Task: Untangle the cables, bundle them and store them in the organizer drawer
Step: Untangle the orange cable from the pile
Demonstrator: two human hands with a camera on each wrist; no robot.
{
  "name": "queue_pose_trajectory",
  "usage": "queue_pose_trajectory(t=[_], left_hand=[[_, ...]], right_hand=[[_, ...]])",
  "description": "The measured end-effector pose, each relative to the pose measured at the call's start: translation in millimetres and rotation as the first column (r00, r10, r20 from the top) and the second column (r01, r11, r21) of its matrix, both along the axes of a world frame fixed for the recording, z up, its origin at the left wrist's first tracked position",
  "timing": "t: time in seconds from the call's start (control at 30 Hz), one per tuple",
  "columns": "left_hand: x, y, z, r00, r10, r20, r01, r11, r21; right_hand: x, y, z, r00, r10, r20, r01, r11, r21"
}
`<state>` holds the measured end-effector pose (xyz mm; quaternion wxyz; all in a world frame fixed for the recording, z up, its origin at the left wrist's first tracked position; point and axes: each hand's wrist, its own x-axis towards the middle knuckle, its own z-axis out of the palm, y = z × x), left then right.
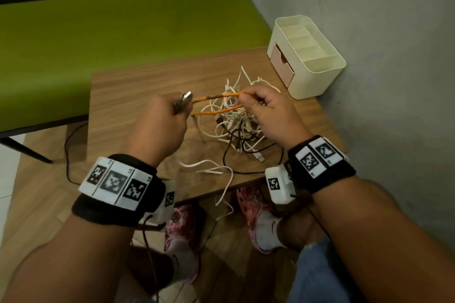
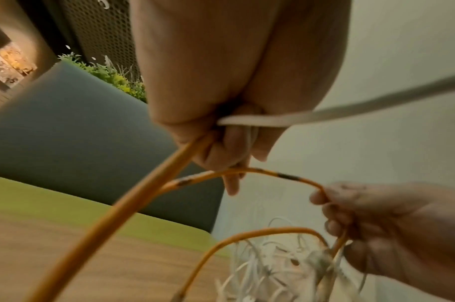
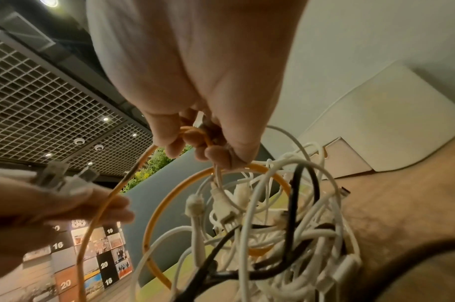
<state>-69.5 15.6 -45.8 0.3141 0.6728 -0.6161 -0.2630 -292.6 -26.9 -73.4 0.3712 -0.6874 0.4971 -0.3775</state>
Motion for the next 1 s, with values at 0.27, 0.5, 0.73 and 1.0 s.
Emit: queue_pose_trajectory(t=[0.27, 0.5, 0.73, 1.0], left_hand=[[-38, -6, 15, 0.982, -0.178, 0.066, 0.181, 0.983, -0.041], [-47, -7, 18, 0.96, -0.205, -0.189, 0.2, 0.979, -0.045], [-24, -2, 20, 0.716, -0.177, -0.675, 0.175, 0.982, -0.072], [-23, -4, 26, 0.979, -0.19, -0.079, 0.189, 0.982, -0.022]], right_hand=[[18, 9, 9, 0.996, 0.05, -0.069, -0.06, 0.988, -0.144], [11, 22, 6, 0.999, 0.051, 0.0, -0.05, 0.987, -0.151], [1, 21, -12, 0.993, 0.105, -0.063, -0.101, 0.993, 0.055], [11, 9, -13, 0.978, 0.062, -0.2, -0.08, 0.993, -0.085]])
